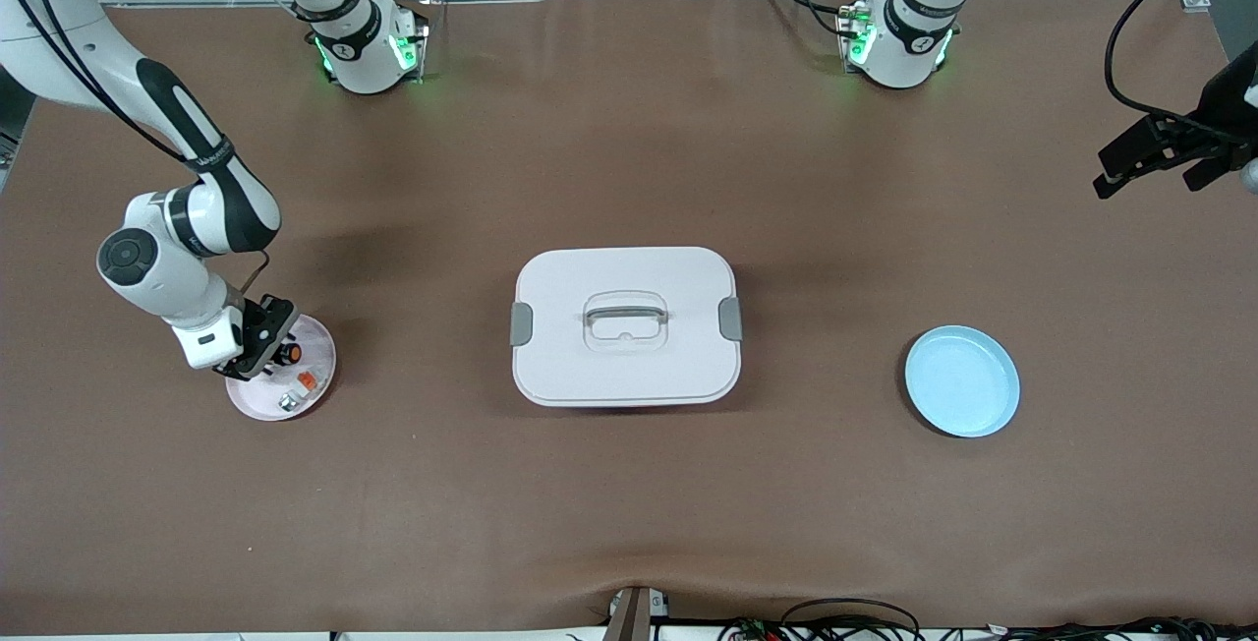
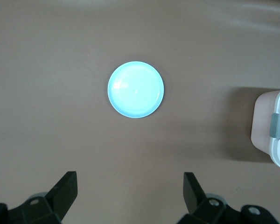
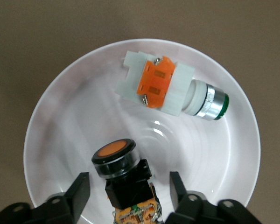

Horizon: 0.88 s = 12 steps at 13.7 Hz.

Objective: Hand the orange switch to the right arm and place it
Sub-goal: 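Lower the switch onto the white plate and open the right gripper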

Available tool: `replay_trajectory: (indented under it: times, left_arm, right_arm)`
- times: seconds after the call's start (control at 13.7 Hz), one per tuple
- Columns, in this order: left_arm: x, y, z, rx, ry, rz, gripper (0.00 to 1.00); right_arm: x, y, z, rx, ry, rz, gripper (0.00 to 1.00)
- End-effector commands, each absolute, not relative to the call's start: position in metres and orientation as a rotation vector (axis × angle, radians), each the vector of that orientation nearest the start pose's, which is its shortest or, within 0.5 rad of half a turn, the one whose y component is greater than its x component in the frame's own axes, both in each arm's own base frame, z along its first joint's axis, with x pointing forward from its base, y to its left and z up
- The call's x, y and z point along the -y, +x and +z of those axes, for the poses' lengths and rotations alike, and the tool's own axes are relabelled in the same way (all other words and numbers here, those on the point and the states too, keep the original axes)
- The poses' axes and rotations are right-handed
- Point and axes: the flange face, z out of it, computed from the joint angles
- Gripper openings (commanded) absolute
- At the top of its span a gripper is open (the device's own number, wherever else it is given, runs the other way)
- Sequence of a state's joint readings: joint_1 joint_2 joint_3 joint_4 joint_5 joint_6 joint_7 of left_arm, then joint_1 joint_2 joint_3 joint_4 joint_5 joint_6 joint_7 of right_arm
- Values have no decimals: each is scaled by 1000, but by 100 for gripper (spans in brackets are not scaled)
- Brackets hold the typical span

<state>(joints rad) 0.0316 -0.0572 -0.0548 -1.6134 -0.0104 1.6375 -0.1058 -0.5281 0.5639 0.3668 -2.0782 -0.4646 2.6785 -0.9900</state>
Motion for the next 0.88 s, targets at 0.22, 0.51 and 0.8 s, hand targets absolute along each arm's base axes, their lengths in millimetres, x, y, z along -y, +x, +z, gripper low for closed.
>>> replay_trajectory:
  times: [0.22, 0.51, 0.8]
  left_arm:
    - [13, 563, 629, 105, -3156, -101, 100]
    - [14, 568, 627, 103, -3159, -96, 100]
    - [14, 568, 626, 100, -3159, -93, 100]
  right_arm:
    - [95, 599, 206, 1789, -2726, 23, 100]
    - [90, 614, 261, 1766, -2738, 197, 100]
    - [107, 625, 346, 1542, -2776, 316, 100]
